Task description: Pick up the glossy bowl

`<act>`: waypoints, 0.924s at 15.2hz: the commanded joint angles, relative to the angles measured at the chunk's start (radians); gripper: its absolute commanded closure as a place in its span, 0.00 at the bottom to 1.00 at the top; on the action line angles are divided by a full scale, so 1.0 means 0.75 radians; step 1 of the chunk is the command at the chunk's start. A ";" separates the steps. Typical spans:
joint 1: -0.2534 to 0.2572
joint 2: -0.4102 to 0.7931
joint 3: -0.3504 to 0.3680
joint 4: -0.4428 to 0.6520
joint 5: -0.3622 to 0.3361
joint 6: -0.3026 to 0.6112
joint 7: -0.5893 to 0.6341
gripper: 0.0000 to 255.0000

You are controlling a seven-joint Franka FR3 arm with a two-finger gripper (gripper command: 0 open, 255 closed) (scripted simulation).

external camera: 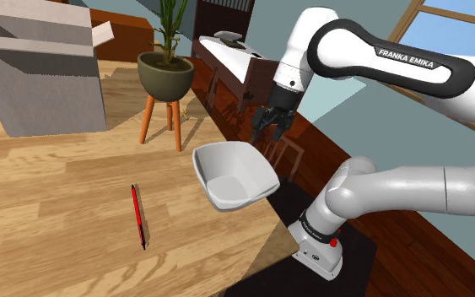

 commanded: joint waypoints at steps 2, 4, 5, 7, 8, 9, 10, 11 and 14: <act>0.004 -0.012 0.019 -0.056 0.032 0.044 0.021 0.00; 0.006 -0.014 0.025 -0.092 0.039 0.077 0.013 0.00; 0.007 -0.014 0.028 -0.110 0.043 0.094 0.009 0.00; 0.010 -0.014 0.037 -0.154 0.053 0.139 -0.001 0.00; 0.010 -0.014 0.037 -0.154 0.053 0.139 -0.001 0.00; 0.010 -0.014 0.037 -0.155 0.053 0.138 -0.001 0.00; 0.010 -0.008 0.039 -0.154 0.054 0.143 -0.001 1.00; 0.011 -0.009 0.040 -0.155 0.054 0.144 -0.001 1.00; 0.011 -0.009 0.040 -0.156 0.055 0.145 -0.001 1.00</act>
